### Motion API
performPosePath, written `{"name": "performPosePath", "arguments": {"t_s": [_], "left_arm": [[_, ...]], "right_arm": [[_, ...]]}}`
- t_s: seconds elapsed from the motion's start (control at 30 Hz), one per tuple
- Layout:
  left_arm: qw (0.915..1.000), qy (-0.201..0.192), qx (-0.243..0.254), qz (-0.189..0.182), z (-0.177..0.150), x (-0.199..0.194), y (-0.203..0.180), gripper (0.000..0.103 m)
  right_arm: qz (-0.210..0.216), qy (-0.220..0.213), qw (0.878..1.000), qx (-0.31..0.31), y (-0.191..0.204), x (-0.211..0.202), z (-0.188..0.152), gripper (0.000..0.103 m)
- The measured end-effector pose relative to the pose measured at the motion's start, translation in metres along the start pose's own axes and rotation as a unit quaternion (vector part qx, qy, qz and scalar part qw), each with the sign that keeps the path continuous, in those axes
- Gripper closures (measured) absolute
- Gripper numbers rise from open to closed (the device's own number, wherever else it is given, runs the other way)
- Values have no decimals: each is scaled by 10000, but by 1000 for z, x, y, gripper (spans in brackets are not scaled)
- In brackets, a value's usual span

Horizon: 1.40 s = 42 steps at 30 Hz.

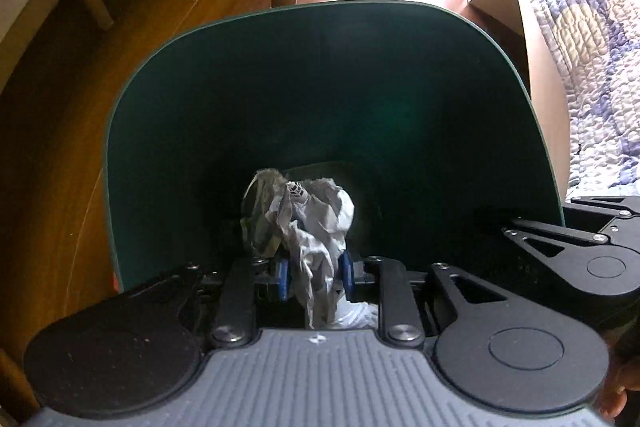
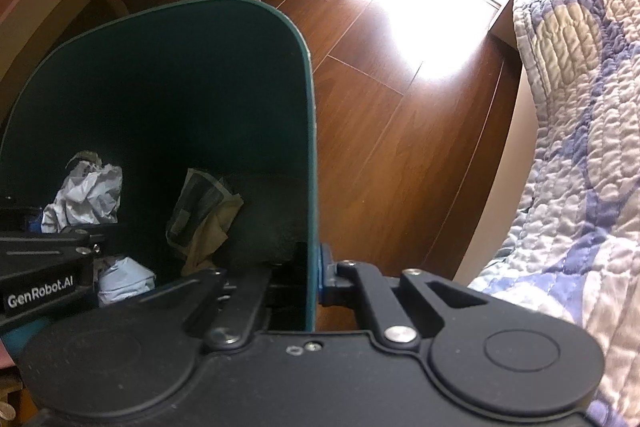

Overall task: Collect trash
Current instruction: 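Open the left tool to drop the white paper into the teal bin, then lower the left tool to the orange foam net and close on it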

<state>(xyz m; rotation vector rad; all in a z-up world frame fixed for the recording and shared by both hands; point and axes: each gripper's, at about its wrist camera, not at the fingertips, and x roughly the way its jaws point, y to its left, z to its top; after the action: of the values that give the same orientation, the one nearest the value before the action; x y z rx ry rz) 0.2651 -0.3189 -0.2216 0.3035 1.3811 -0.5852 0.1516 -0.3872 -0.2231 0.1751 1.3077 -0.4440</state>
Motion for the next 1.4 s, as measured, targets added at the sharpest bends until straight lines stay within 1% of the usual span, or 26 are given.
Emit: {"name": "performPosePath", "arguments": {"t_s": [0.1, 0.13, 0.17, 0.2, 0.33, 0.37, 0.5, 0.53, 0.63, 0.73, 0.87, 0.93, 1.0, 1.03, 1.1, 1.17, 1.2, 1.23, 1.27, 1.3, 1.33, 1.37, 1.4], "left_arm": [[9999, -87, -2, -107, -1, -1, 1, 63], [9998, -143, 22, -110, -2, -4, 1, 46], [9997, -217, 38, -72, -2, -8, 1, 34], [9995, -294, 58, -77, -3, -11, 0, 34], [9985, -408, 108, -354, -7, -27, 5, 34], [9978, -470, 101, -455, -9, -35, 9, 34], [9950, -800, 51, -600, -21, -70, 34, 34], [9940, -936, 3, -564, -25, -82, 45, 34], [9917, -1187, -224, -443, -35, -99, 79, 33], [9904, -1273, -471, -262, -43, -99, 112, 24], [9889, -1193, -863, 183, -49, -77, 155, 24], [9888, -1079, -1015, 164, -51, -58, 174, 23], [9892, -854, -1185, 73, -50, -36, 192, 23], [9898, -716, -1230, 83, -50, -18, 201, 23], [9899, -530, -1291, 262, -50, 8, 210, 23], [9903, -253, -1347, 212, -49, 41, 220, 23], [9896, -108, -1416, 213, -49, 56, 225, 23], [9888, 26, -1476, 214, -52, 70, 227, 23], [9882, 117, -1505, 244, -52, 85, 230, 23], [9880, 187, -1499, 314, -51, 99, 231, 23], [9880, 236, -1483, 362, -54, 107, 233, 23], [9881, 308, -1460, 382, -55, 119, 234, 23], [9883, 389, -1426, 381, -56, 130, 234, 23]], "right_arm": [[36, 58, 9999, -96, -3, 2, 0, 100], [32, 62, 9999, -148, -2, 1, 1, 100], [33, 64, 9998, -185, -1, 0, 1, 100], [35, 61, 9998, -207, 1, 0, 1, 100], [5, 15, 9994, -347, 8, -4, 0, 100], [-13, -1, 9993, -386, 9, -5, 0, 100], [-91, -66, 9989, -451, 14, -9, 3, 100], [-94, -77, 9990, -432, 14, -12, 5, 100], [-148, -101, 9987, -481, 11, -17, 11, 101], [-194, -64, 9984, -524, 13, -22, 15, 101], [-168, -11, 9979, -630, 16, -27, 16, 101], [-140, 110, 9976, -670, 16, -27, 18, 101], [-56, 196, 9973, -702, 13, -26, 20, 100], [-53, 230, 9968, -762, 14, -27, 20, 100], [6, 301, 9967, -757, 10, -26, 22, 97], [67, 375, 9970, -673, 4, -23, 26, 85], [157, 378, 9972, -633, 2, -24, 26, 83], [265, 374, 9972, -594, 1, -24, 26, 78], [368, 371, 9971, -546, -1, -25, 26, 71], [465, 361, 9970, -498, -1, -26, 26, 67], [538, 360, 9968, -479, 0, -26, 26, 60], [577, 350, 9965, -495, 1, -26, 26, 56], [575, 340, 9963, -531, 3, -27, 26, 54]]}}
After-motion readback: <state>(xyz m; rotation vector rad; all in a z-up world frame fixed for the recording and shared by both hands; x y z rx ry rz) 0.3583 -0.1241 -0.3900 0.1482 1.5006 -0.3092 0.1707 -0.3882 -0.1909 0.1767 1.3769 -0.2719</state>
